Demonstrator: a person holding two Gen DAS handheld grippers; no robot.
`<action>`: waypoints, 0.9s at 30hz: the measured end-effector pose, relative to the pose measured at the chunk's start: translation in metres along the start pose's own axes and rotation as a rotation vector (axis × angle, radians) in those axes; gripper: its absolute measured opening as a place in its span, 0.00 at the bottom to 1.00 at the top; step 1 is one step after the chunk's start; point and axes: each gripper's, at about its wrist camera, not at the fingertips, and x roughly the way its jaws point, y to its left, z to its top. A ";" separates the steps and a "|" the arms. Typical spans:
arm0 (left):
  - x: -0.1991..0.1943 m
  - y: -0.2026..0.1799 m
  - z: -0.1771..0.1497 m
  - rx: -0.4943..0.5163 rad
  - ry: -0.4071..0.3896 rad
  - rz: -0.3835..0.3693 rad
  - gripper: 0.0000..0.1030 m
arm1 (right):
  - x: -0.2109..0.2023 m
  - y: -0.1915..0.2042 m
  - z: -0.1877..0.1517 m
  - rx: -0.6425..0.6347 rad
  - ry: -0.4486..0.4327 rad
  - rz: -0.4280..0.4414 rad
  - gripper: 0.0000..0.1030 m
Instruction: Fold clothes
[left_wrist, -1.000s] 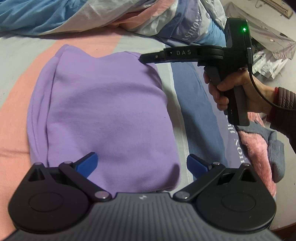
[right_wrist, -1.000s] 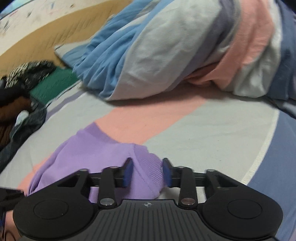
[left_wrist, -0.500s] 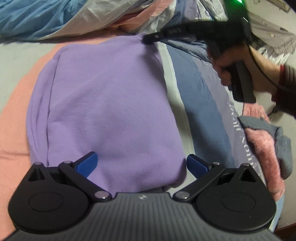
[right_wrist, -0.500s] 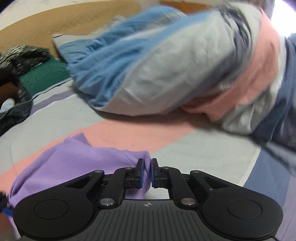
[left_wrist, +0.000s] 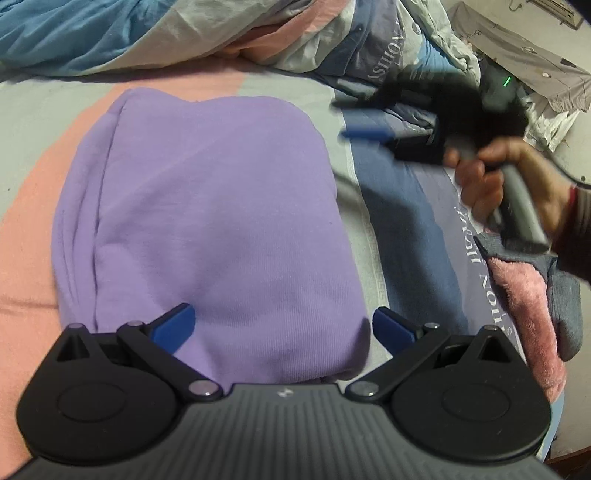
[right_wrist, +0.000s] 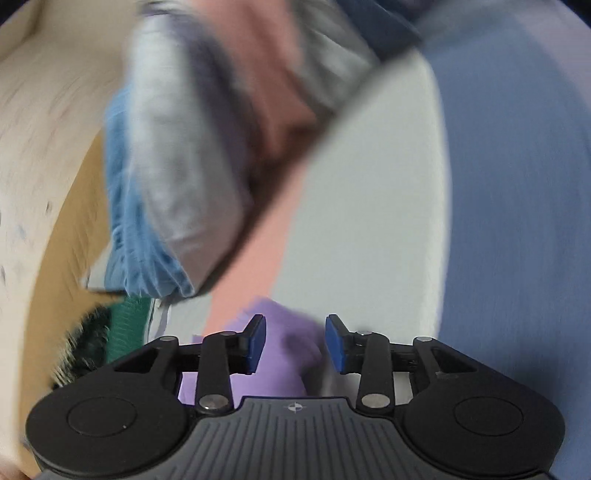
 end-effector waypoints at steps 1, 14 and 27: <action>0.000 0.000 -0.001 0.007 -0.001 -0.001 1.00 | 0.004 -0.011 -0.006 0.058 0.001 0.014 0.34; 0.003 0.004 0.004 0.019 -0.023 -0.014 1.00 | 0.013 0.005 -0.008 0.206 -0.052 0.257 0.09; 0.011 -0.006 0.006 0.074 -0.013 0.014 1.00 | 0.014 0.047 -0.002 -0.068 -0.172 -0.169 0.13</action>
